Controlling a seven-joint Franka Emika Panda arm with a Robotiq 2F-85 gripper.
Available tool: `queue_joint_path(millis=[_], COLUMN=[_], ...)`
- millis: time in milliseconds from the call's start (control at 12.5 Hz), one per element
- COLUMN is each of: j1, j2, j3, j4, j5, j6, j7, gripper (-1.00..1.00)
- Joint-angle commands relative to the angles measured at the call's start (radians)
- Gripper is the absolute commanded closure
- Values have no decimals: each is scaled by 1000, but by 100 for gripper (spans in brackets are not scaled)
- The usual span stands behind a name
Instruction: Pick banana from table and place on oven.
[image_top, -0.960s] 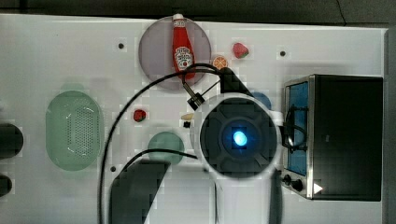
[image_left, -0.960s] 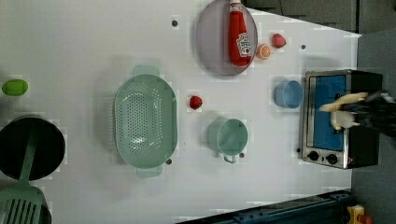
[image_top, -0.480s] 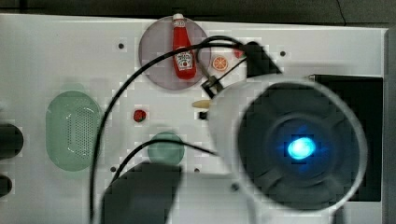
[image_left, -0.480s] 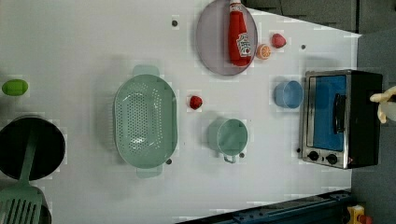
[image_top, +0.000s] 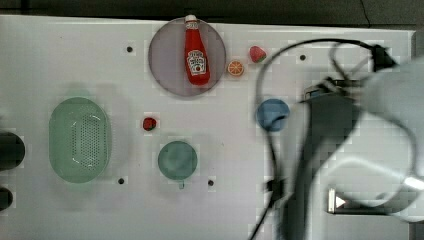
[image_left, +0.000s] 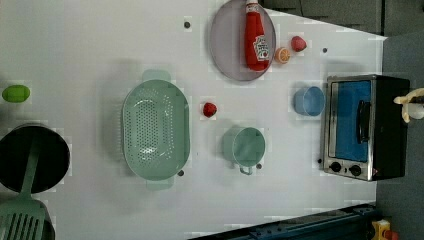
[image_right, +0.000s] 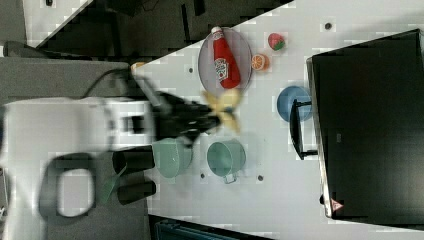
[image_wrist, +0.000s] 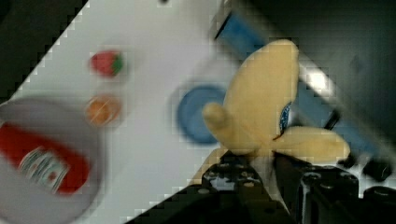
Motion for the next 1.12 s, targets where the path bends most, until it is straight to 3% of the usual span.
queue_joint_path(millis=[80, 400, 960, 1120], j1=[-77, -81, -78, -62], j2=[27, 130, 159, 141], j3=[-140, -216, -212, -184], j4=[-1, -3, -4, 6], j5=[-22, 16, 24, 19], j6=[68, 72, 101, 101], j7=[-329, -413, -414, -413], gripper=[58, 53, -100, -100])
